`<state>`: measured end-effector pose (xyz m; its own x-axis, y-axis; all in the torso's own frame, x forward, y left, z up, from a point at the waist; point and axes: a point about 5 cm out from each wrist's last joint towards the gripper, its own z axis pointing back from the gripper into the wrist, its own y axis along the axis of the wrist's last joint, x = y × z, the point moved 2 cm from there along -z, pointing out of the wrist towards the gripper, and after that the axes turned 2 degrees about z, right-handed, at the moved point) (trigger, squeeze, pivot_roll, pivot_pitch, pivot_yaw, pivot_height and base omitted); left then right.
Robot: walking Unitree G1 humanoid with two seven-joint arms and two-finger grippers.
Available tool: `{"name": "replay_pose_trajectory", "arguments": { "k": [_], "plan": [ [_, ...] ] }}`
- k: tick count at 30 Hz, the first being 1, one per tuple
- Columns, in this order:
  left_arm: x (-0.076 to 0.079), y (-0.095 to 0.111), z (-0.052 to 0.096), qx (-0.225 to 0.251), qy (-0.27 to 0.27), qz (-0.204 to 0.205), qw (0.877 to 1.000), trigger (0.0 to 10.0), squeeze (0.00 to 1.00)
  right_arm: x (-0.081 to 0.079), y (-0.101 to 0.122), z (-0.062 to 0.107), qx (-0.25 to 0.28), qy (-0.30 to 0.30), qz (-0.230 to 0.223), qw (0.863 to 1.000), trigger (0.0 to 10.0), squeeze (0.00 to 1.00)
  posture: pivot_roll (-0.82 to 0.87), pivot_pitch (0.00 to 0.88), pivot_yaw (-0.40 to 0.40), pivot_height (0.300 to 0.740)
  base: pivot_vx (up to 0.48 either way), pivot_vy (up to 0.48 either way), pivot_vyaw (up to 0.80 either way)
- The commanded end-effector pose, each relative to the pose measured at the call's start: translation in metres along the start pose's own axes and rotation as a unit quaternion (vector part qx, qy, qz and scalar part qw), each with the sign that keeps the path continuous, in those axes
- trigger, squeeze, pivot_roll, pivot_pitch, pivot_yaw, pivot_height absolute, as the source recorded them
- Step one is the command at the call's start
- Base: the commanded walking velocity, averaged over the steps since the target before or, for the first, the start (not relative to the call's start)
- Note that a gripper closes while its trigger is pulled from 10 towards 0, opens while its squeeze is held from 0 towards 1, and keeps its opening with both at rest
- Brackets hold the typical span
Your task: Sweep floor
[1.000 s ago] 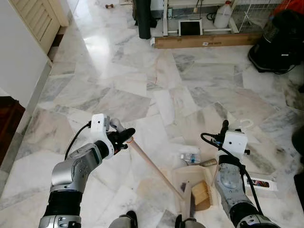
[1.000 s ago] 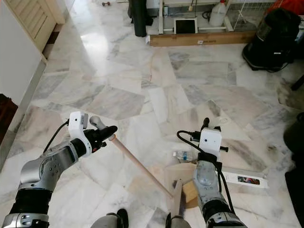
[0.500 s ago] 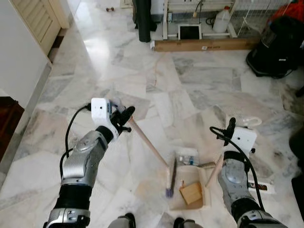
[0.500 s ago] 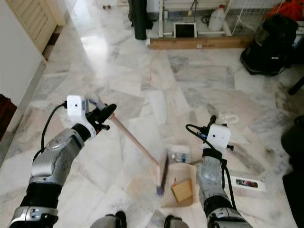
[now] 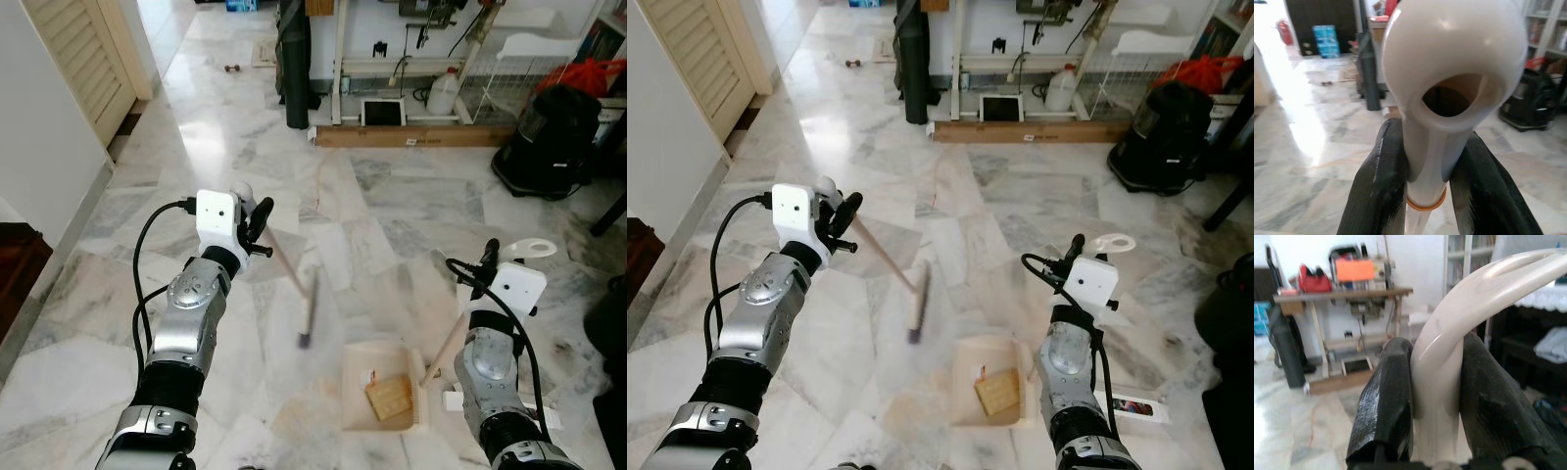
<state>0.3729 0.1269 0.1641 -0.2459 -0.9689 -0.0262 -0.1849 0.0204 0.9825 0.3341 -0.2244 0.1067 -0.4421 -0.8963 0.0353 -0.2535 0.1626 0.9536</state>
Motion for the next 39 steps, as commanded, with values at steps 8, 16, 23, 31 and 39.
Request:
{"name": "replay_pose_trajectory", "arguments": {
  "k": [8,16,23,31,39],
  "plan": [
    [-0.001,-0.006,-0.004,0.019,0.026,-0.052,0.998,10.0,0.00,0.009,0.013,-0.007,0.028,-0.014,-0.007,0.999,10.0,0.00,0.08,0.000,-0.011,0.740,0.000,0.000,0.00],
    [-0.001,-0.016,-0.003,0.016,0.023,-0.064,0.998,10.0,0.00,0.005,0.010,0.003,0.020,-0.005,-0.015,1.000,10.0,0.00,0.06,0.000,0.001,0.740,0.000,0.000,0.00],
    [0.004,-0.024,0.002,0.014,0.012,-0.062,0.998,10.0,0.00,0.000,0.008,0.010,0.013,0.017,-0.016,1.000,10.0,0.00,0.05,0.000,0.007,0.740,0.000,0.000,0.00],
    [-0.006,-0.027,0.007,0.014,0.035,-0.061,0.997,10.0,0.00,-0.004,0.016,0.004,0.019,0.063,-0.021,0.998,10.0,0.00,0.04,0.000,-0.007,0.740,0.000,0.000,0.00],
    [-0.016,-0.031,0.013,0.011,0.044,-0.070,0.996,10.0,0.00,-0.008,0.019,0.001,0.018,0.093,-0.015,0.995,10.0,0.00,0.04,0.000,-0.008,0.740,0.000,0.000,0.00]
  ]
}}
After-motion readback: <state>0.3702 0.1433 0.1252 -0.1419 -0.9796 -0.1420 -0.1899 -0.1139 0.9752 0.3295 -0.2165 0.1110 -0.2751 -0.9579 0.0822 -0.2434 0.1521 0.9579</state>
